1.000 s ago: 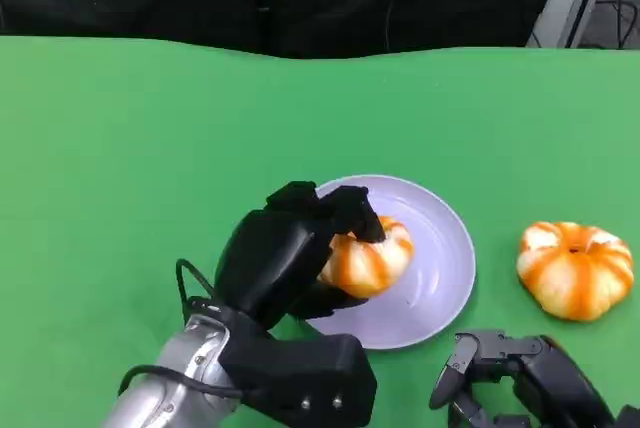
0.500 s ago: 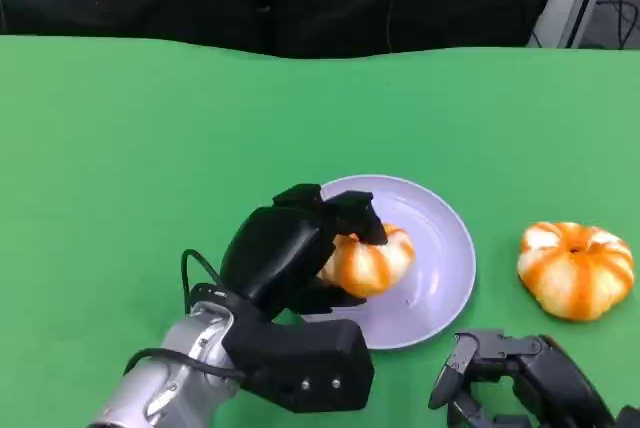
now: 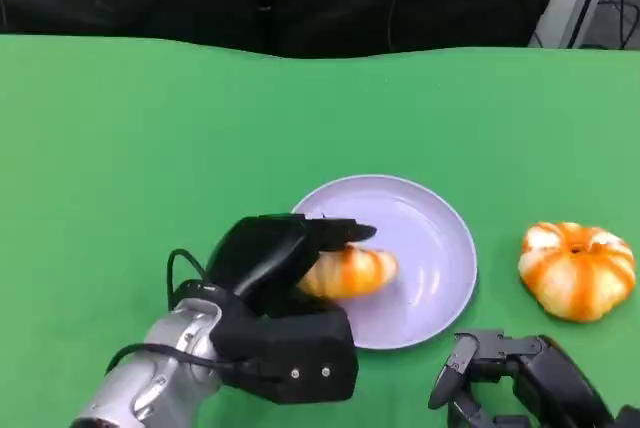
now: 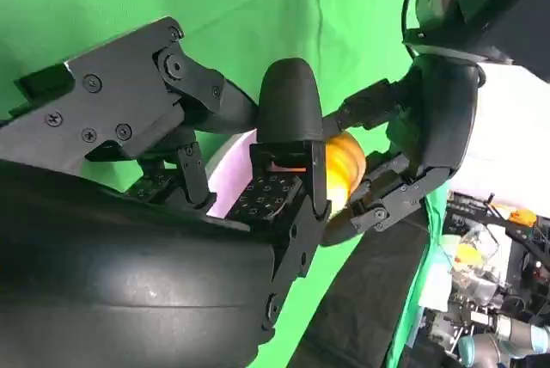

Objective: Grasp the bread from the table and place it into the plate.

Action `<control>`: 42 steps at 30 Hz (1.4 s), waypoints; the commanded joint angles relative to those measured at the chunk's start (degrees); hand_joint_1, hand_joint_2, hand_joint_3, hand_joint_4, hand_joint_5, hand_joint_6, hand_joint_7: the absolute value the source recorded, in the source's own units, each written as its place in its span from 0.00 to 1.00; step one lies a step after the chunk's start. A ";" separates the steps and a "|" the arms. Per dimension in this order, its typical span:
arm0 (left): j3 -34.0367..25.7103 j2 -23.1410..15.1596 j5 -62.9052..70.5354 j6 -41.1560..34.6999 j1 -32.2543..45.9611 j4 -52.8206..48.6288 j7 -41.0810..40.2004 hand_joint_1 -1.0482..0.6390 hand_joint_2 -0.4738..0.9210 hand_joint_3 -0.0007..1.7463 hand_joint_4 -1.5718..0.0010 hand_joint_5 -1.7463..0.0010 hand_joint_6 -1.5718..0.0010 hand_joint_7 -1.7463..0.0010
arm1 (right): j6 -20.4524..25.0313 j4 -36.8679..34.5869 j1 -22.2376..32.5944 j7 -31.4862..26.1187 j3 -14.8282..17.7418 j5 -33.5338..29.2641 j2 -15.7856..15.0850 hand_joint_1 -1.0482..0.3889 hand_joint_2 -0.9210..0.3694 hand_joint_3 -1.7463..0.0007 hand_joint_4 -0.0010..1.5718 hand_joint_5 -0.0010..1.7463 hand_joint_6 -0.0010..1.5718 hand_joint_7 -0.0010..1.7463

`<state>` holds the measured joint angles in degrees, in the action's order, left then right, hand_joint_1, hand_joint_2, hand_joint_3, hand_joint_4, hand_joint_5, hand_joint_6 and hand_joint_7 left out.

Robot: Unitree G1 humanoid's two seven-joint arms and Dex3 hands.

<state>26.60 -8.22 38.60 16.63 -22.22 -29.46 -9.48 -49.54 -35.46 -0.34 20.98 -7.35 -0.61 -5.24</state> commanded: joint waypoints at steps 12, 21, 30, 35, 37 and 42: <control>-4.09 -1.54 -9.98 -2.14 -0.75 0.63 13.02 0.11 1.00 0.47 0.84 0.99 0.81 1.00 | 0.14 0.38 0.36 -0.21 0.34 0.31 -0.61 0.62 0.25 0.45 0.52 0.84 0.54 0.67; -9.35 1.37 -22.62 2.68 1.66 -0.24 16.40 0.11 1.00 0.48 0.78 0.98 0.78 0.99 | -0.06 0.59 0.45 -0.17 0.28 0.34 -0.56 0.63 0.26 0.42 0.51 0.84 0.54 0.68; -15.12 4.50 -35.36 -0.72 7.55 6.95 22.00 0.10 1.00 0.46 0.81 0.99 0.79 1.00 | -0.54 -0.03 0.16 -0.03 0.27 0.48 -0.44 0.64 0.25 0.43 0.51 0.84 0.53 0.69; -17.45 5.28 -39.22 -1.08 12.12 12.27 22.58 0.09 1.00 0.47 0.79 0.99 0.80 1.00 | -0.80 -0.09 0.23 -0.27 0.26 0.08 -0.50 0.63 0.25 0.43 0.51 0.85 0.53 0.69; -18.55 5.91 -41.56 -0.64 13.71 12.99 23.43 0.09 1.00 0.47 0.78 0.99 0.80 1.00 | -0.87 -0.19 0.28 -0.11 0.25 0.25 -0.47 0.63 0.25 0.43 0.51 0.85 0.53 0.69; -20.36 6.96 -45.42 -0.20 16.41 14.13 25.36 0.09 1.00 0.47 0.76 0.98 0.79 1.00 | -0.90 -0.54 0.01 0.23 0.33 0.66 -0.45 0.63 0.25 0.44 0.51 0.85 0.52 0.69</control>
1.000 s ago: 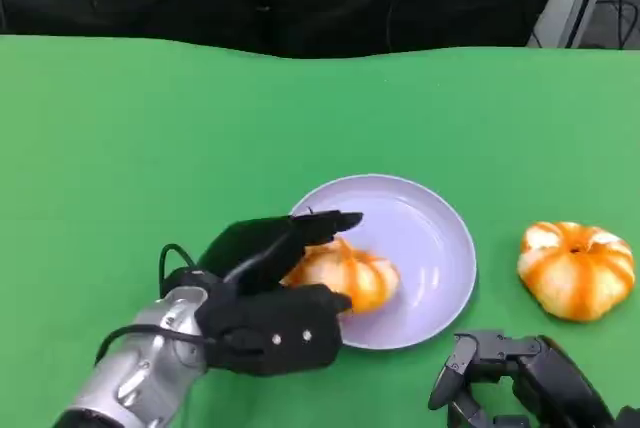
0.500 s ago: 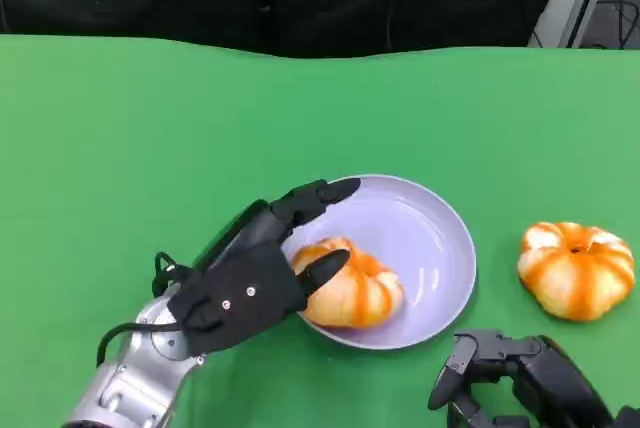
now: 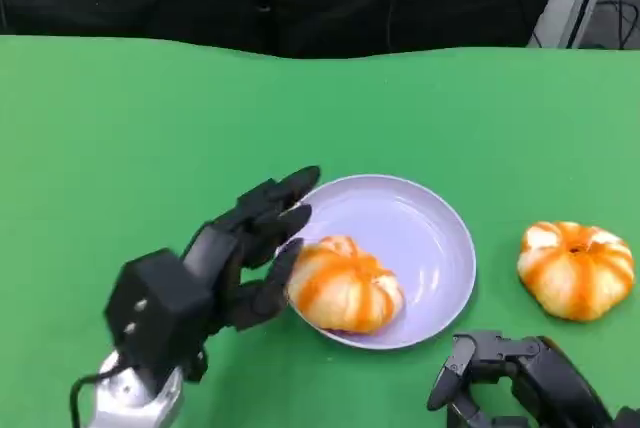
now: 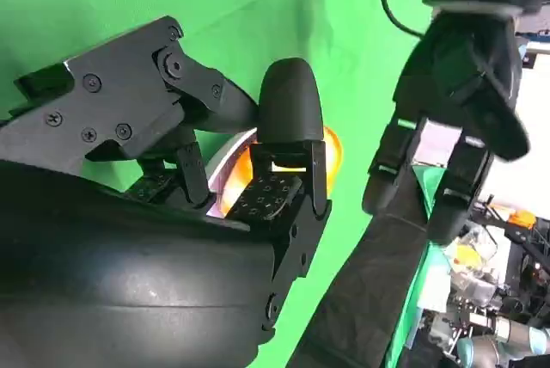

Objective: Grasp the bread from the table and place it into the plate.

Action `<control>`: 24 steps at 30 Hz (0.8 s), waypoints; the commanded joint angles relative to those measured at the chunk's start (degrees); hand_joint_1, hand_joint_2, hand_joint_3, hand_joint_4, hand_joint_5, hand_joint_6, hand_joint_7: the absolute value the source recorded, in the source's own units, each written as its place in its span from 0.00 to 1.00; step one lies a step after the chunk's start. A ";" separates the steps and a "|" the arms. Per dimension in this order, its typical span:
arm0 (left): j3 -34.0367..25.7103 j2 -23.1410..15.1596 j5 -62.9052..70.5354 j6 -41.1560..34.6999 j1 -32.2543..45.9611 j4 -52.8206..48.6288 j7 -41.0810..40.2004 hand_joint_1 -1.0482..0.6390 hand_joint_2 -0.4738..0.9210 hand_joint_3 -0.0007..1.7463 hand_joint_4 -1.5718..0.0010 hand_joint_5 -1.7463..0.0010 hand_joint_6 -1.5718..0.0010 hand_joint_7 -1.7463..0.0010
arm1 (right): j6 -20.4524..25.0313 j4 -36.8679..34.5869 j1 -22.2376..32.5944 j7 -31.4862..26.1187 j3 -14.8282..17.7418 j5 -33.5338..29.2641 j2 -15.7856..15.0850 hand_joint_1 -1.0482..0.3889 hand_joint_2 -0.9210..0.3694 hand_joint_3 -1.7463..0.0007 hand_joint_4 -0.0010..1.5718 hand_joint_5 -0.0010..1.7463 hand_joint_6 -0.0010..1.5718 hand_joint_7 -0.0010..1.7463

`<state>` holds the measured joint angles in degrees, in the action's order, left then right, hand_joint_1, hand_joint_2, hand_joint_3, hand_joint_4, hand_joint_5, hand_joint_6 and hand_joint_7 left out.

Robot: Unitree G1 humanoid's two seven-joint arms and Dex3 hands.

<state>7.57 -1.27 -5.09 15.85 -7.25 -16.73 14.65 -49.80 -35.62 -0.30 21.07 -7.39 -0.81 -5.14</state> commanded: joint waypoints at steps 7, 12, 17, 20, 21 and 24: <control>-3.16 2.03 -6.51 0.49 7.31 4.92 2.55 0.08 1.00 0.46 0.72 0.97 0.78 0.99 | -0.40 -0.20 0.00 0.43 0.40 1.13 -0.73 0.63 0.25 0.44 0.51 0.85 0.53 0.68; -4.85 2.82 -10.68 3.97 13.54 5.74 6.00 0.09 1.00 0.45 0.70 0.97 0.77 0.99 | -0.15 -0.09 0.15 0.55 0.41 1.26 -0.74 0.63 0.25 0.44 0.51 0.85 0.53 0.68; -5.41 3.51 -12.08 5.21 15.38 4.57 8.21 0.09 1.00 0.44 0.68 0.97 0.76 0.99 | -0.27 -0.26 0.00 0.44 0.43 0.98 -0.88 0.63 0.25 0.44 0.51 0.85 0.53 0.68; -5.61 3.81 -12.27 5.58 15.65 3.84 8.97 0.09 1.00 0.43 0.67 0.97 0.75 0.99 | -0.39 -0.33 -0.08 0.32 0.45 0.78 -0.94 0.63 0.25 0.44 0.51 0.85 0.53 0.68; -5.43 3.89 -12.16 5.54 16.22 3.45 9.37 0.10 1.00 0.43 0.67 0.98 0.75 0.99 | -0.32 -0.39 -0.09 0.52 0.44 1.01 -0.92 0.63 0.25 0.44 0.51 0.85 0.53 0.68; -5.14 4.25 -11.79 5.88 17.23 2.25 10.27 0.11 1.00 0.42 0.67 0.98 0.74 0.99 | -0.37 -0.50 -0.13 0.83 0.42 1.26 -0.96 0.63 0.24 0.45 0.51 0.85 0.53 0.67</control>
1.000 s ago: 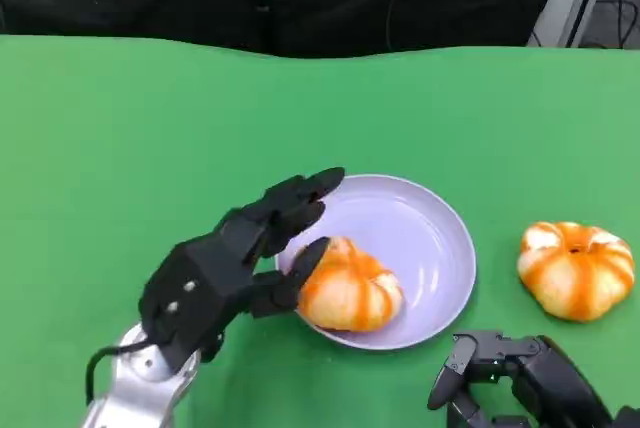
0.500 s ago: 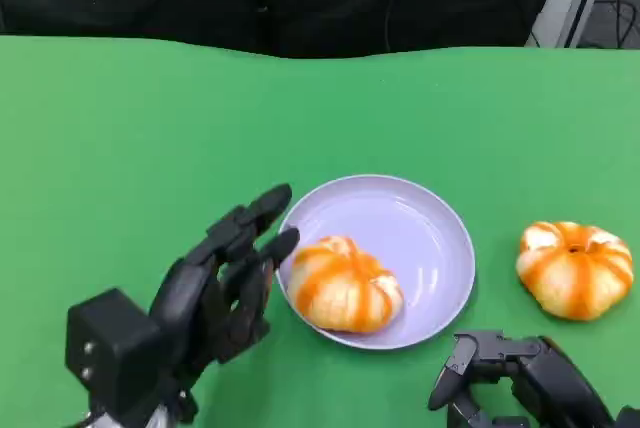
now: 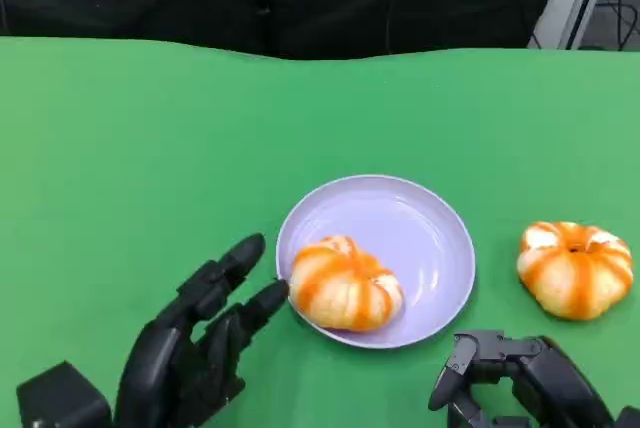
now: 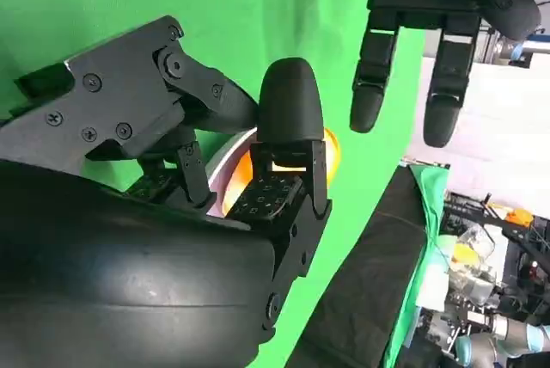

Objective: Grasp the bread from the table and place it into the plate.

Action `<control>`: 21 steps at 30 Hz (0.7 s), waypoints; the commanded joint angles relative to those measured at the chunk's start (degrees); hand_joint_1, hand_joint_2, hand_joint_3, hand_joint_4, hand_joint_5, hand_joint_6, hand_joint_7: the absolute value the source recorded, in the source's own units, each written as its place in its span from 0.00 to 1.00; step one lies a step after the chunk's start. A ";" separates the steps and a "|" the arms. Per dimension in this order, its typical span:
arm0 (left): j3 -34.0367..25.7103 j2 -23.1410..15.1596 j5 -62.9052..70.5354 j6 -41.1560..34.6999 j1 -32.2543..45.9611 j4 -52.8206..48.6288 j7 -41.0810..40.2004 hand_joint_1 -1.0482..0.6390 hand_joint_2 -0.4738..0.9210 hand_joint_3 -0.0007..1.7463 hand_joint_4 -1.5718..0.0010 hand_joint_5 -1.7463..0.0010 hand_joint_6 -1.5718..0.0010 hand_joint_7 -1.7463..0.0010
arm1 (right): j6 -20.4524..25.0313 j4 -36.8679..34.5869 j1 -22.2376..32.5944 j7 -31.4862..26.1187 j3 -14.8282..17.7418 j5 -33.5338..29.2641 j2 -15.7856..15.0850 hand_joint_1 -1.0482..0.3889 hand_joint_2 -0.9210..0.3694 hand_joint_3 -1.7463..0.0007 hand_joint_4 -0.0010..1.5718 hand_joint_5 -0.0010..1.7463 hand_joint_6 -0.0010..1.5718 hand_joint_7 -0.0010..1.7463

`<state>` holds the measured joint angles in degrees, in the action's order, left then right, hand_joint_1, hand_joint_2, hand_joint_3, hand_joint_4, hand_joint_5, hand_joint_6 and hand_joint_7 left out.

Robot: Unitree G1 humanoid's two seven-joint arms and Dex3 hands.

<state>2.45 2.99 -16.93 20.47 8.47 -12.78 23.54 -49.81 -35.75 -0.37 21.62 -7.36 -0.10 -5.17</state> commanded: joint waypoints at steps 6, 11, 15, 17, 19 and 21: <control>0.06 0.16 1.61 3.14 0.75 -3.60 1.65 0.23 1.00 0.31 0.65 0.99 0.73 0.99 | -1.22 -1.06 -0.34 -0.18 0.50 0.16 -0.80 0.64 0.23 0.46 0.51 0.85 0.53 0.67; -0.04 0.68 0.10 3.00 0.38 -4.00 2.87 0.35 1.00 0.22 0.65 0.99 0.73 0.99 | -1.28 -1.10 -0.34 -0.25 0.47 0.18 -0.77 0.64 0.23 0.46 0.51 0.84 0.53 0.67; 0.34 1.28 2.42 2.86 0.54 -3.78 0.83 0.61 1.00 0.19 0.64 0.99 0.68 0.98 | -1.03 -1.27 -0.56 0.07 0.51 0.71 -0.65 0.62 0.23 0.46 0.51 0.84 0.53 0.67; 0.38 1.50 3.72 2.51 0.83 -3.30 -0.55 0.67 1.00 0.22 0.61 0.98 0.65 0.98 | -0.91 -1.11 -0.49 0.00 0.49 0.65 -0.64 0.63 0.24 0.46 0.51 0.85 0.54 0.67; 0.37 1.61 4.20 2.41 0.91 -3.15 -0.99 0.68 1.00 0.23 0.61 0.98 0.64 0.98 | -0.89 -1.09 -0.49 -0.02 0.49 0.63 -0.63 0.63 0.24 0.45 0.51 0.85 0.54 0.67; 0.45 1.47 5.14 2.88 0.88 -3.20 -1.50 0.68 1.00 0.23 0.60 0.98 0.64 0.98 | -0.84 -1.04 -0.47 -0.15 0.50 0.44 -0.70 0.63 0.24 0.45 0.51 0.84 0.54 0.67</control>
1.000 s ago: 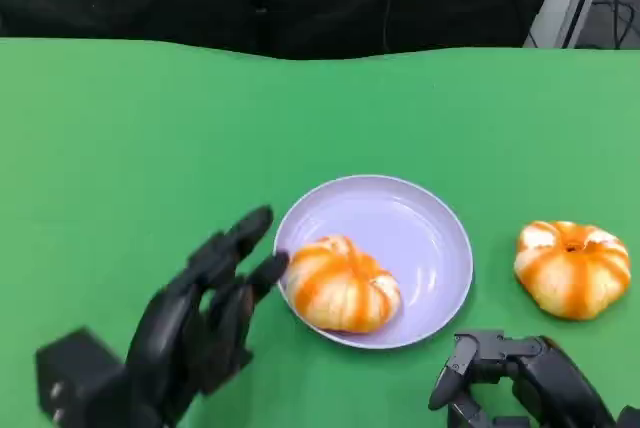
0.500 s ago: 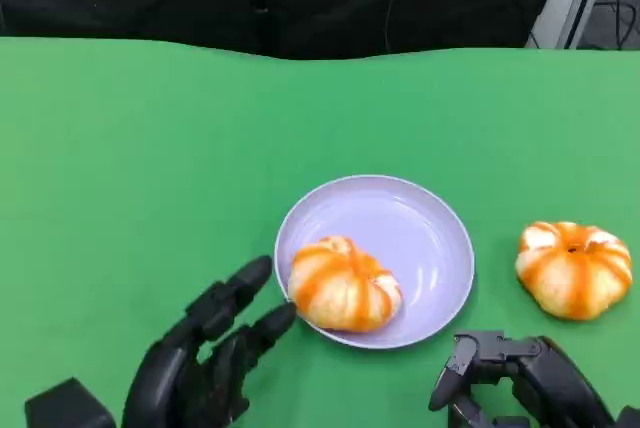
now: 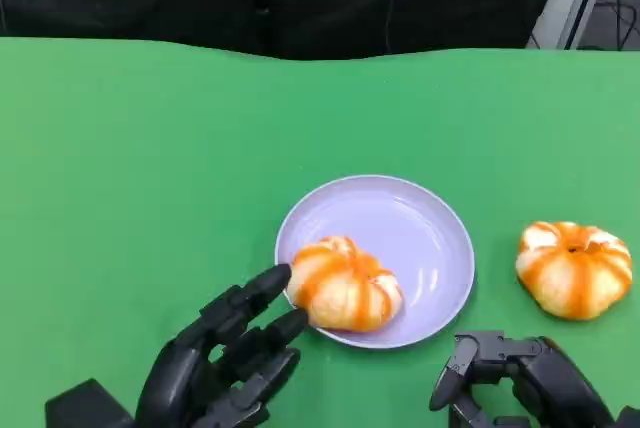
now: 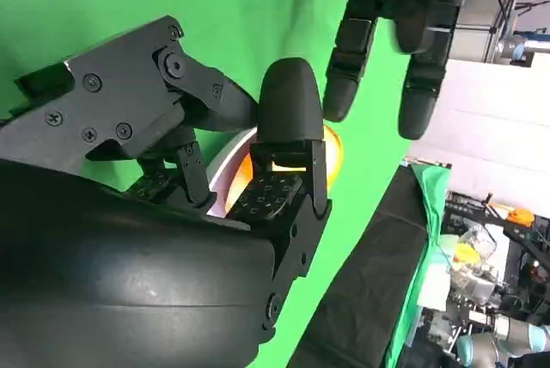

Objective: Grasp the bread from the table and place it into the plate.

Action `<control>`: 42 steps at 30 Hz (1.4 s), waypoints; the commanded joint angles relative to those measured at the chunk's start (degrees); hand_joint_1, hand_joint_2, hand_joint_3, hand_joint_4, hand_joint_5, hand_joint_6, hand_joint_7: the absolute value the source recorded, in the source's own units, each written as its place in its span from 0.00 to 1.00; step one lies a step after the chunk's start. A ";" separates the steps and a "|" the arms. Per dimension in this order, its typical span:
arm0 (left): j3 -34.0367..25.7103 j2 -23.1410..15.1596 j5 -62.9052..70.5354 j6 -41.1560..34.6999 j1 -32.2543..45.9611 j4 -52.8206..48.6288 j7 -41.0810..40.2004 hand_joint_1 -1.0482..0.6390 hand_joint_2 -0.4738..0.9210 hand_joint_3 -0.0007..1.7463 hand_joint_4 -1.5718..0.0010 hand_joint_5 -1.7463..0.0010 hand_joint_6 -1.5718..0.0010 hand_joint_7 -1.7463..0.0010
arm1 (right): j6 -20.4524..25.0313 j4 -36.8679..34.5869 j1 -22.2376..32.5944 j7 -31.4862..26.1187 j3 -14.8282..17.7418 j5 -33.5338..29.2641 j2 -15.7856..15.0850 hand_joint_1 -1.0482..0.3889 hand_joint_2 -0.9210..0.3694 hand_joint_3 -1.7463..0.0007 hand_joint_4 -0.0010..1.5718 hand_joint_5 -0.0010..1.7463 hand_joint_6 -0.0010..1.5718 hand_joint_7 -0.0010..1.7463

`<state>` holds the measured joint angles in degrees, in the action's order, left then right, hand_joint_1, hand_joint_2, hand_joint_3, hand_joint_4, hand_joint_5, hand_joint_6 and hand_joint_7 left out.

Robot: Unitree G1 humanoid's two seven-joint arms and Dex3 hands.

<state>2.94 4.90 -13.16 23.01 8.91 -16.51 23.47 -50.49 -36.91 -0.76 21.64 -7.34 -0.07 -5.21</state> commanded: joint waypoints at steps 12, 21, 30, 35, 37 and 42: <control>1.07 -1.93 8.61 6.72 -0.60 -2.28 -4.25 0.63 0.99 0.26 0.18 0.90 0.23 0.93 | -0.03 0.27 -0.02 -0.27 0.48 0.35 -0.70 0.63 0.24 0.45 0.51 0.85 0.53 0.68; 1.63 -2.34 10.59 11.07 -2.12 -5.69 -5.41 0.62 0.80 0.54 0.39 0.20 0.35 0.36 | 0.18 0.46 0.15 -0.06 0.46 0.59 -0.72 0.63 0.25 0.43 0.50 0.86 0.53 0.69; 1.43 -2.71 9.44 11.10 -3.76 -7.00 -4.68 0.60 0.72 0.66 0.41 0.10 0.38 0.26 | 0.19 0.51 0.21 0.05 0.50 0.58 -0.91 0.63 0.26 0.43 0.50 0.86 0.52 0.69; 1.26 -2.98 9.15 11.54 -4.79 -8.23 -4.43 0.59 0.71 0.67 0.41 0.09 0.38 0.24 | 0.00 0.33 0.18 -0.05 0.55 0.45 -0.95 0.63 0.25 0.44 0.51 0.86 0.53 0.69; 1.20 -3.13 9.10 11.74 -5.09 -8.55 -4.34 0.59 0.71 0.67 0.41 0.08 0.39 0.24 | -0.11 0.17 0.09 0.00 0.57 0.49 -0.98 0.63 0.25 0.44 0.51 0.85 0.53 0.68; 1.34 -3.32 8.77 12.02 -5.39 -8.88 -4.25 0.59 0.72 0.67 0.41 0.09 0.39 0.25 | 0.16 0.39 0.06 -0.07 0.55 0.40 -1.06 0.63 0.25 0.44 0.51 0.85 0.53 0.68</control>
<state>4.59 2.43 -3.74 34.25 3.86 -24.82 18.70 -50.37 -36.81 -0.76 21.63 -7.34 -0.09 -5.34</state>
